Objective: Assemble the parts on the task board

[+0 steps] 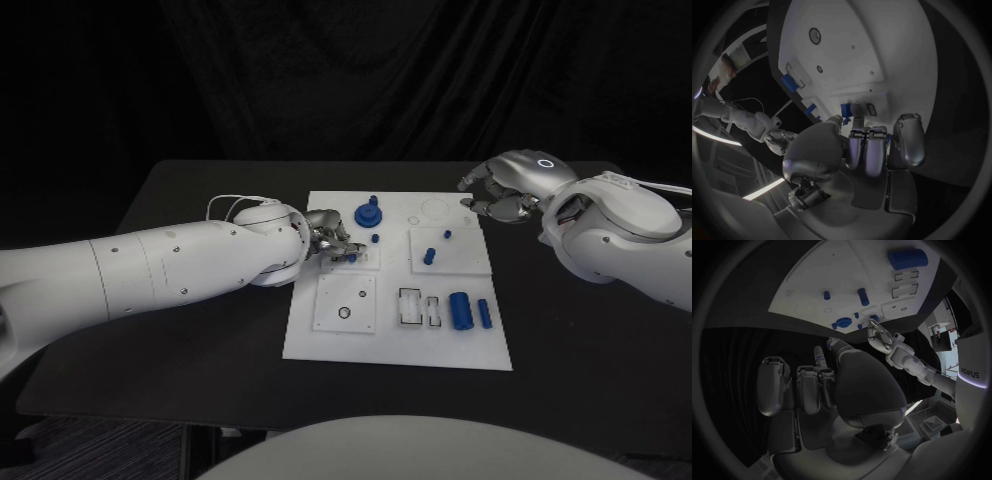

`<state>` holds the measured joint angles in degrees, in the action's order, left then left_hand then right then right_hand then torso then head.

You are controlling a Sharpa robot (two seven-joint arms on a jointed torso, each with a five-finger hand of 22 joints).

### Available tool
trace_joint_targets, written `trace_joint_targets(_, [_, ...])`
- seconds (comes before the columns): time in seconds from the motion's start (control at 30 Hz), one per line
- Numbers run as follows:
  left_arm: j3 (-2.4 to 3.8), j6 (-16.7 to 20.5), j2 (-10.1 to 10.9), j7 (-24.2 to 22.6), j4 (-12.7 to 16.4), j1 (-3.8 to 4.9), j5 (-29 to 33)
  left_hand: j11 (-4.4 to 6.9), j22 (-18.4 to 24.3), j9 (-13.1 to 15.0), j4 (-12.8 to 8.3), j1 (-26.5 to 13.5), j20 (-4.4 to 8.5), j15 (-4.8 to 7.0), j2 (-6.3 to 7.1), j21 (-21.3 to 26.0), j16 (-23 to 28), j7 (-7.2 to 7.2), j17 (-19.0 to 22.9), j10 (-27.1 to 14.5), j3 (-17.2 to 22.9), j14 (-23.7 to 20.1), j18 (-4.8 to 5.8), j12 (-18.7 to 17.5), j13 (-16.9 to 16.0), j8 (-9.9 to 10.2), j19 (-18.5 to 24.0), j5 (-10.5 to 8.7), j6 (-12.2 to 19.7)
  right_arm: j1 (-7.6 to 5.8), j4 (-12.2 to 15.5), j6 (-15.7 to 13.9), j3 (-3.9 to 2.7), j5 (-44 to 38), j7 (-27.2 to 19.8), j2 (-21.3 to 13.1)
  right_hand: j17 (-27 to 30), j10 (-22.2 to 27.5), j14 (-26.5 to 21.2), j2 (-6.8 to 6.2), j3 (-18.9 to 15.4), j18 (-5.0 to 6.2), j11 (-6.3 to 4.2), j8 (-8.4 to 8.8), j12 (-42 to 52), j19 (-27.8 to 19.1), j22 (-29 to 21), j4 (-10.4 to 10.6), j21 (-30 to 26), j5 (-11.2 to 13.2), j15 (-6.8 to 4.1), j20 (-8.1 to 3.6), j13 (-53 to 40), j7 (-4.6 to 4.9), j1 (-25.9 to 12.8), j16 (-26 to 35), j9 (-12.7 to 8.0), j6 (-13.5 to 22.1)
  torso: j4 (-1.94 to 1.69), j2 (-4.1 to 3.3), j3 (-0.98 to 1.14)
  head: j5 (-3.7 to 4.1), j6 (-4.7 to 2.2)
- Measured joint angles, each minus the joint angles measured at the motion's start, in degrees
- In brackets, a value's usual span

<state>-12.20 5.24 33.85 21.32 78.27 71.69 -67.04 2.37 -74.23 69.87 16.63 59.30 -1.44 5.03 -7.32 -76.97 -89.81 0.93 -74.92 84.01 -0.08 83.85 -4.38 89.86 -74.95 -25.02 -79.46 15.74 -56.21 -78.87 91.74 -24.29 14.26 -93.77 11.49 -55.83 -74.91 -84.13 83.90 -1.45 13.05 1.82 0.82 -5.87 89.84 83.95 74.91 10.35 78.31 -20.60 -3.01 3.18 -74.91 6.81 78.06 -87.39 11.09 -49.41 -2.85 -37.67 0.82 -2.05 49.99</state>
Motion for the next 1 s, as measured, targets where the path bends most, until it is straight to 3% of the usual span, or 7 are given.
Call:
trace_joint_targets(0.07, [0.0,0.14,0.2,-0.13,0.2,0.0,0.01,0.0,-0.08,-0.14,0.06,-0.43,0.0,0.0,0.44,0.0,0.0,0.0,0.0,0.0,-0.75,0.0,0.0,0.0,0.0,0.18,0.0,-1.71,0.0,0.0,0.01,0.03,0.0,0.0,0.01,-0.04,0.0,0.0,0.0,0.04,0.0,0.0,0.0,0.0,0.0,0.0,0.0,0.0,0.0,0.0,0.0,0.0,0.0,0.0,-0.04,0.0,0.0,0.0,0.0,0.01,0.01,0.0,0.0])
trace_joint_targets(0.23, [0.0,1.52,0.9,-1.07,0.94,-0.01,-0.03,0.0,-0.34,-0.43,0.14,-1.81,0.0,0.0,0.86,0.0,0.0,0.22,0.0,0.0,-2.37,0.0,-0.01,0.0,0.0,0.96,0.0,-3.53,0.22,0.0,0.03,0.09,0.0,0.0,0.05,-0.16,0.0,0.0,0.0,0.04,0.0,-0.01,0.0,0.0,0.0,0.0,0.0,0.0,0.0,0.0,0.0,0.0,0.0,0.0,-0.04,0.0,0.0,0.0,0.02,0.03,0.0,0.04,0.0])
trace_joint_targets(0.57, [0.0,6.29,3.0,-3.42,3.77,-0.02,-0.42,-0.01,-0.57,-1.41,0.04,-1.81,0.0,-0.01,0.86,0.0,0.0,0.82,0.0,0.0,-3.22,0.0,0.0,0.0,0.0,2.52,0.0,-2.92,0.82,0.01,0.11,0.15,0.0,0.0,0.17,-0.53,0.0,0.0,0.0,0.04,0.0,0.0,0.0,0.0,0.0,0.0,0.0,0.0,0.0,0.0,0.0,0.0,0.01,0.0,-0.04,0.0,0.0,0.0,0.02,0.04,-0.01,0.1,0.0])
trace_joint_targets(0.67, [0.0,6.55,3.4,-3.41,4.54,-0.02,-0.54,-0.01,-0.57,-1.88,-0.11,-1.73,0.0,-0.01,0.81,0.04,0.0,0.82,0.0,0.0,-3.37,0.0,0.0,0.0,0.0,3.26,0.0,-1.78,0.82,0.01,0.14,0.17,0.0,0.0,0.21,-0.56,0.0,0.0,0.0,0.04,0.0,0.0,0.0,0.0,0.0,0.0,0.0,0.0,0.0,0.0,0.0,0.0,-0.02,0.0,-0.04,0.0,0.01,0.0,0.03,0.06,-0.02,0.11,0.0])
trace_joint_targets(0.77, [0.0,6.23,3.77,-2.77,5.28,-0.02,-0.62,-0.01,-0.67,-2.81,-0.13,1.06,-0.22,-0.01,0.93,0.29,0.0,0.82,0.0,0.0,-3.36,0.0,0.0,0.0,0.0,4.52,-0.22,0.95,0.82,0.01,0.15,0.2,0.0,0.0,0.26,-0.59,0.0,0.0,0.0,0.04,0.0,0.0,0.0,0.0,0.0,0.0,0.0,0.0,0.0,0.0,0.0,0.0,-0.04,0.0,-0.04,0.0,0.0,0.0,0.03,0.08,-0.02,0.12,0.0])
trace_joint_targets(1.0, [0.0,5.16,4.2,-0.63,6.28,-0.02,-0.71,-0.01,-0.72,-3.95,-0.5,4.03,-0.22,-0.01,1.42,0.29,0.0,0.81,0.0,0.0,-2.47,0.0,0.01,0.0,0.0,5.9,-0.22,3.72,0.4,0.04,0.16,0.27,0.0,0.0,0.32,-0.64,0.0,0.0,0.0,0.04,0.08,0.0,0.0,0.0,0.0,0.0,0.0,0.08,0.0,0.0,0.0,0.0,-0.04,0.0,-0.04,0.0,0.01,0.0,0.05,0.1,0.0,0.09,0.0])
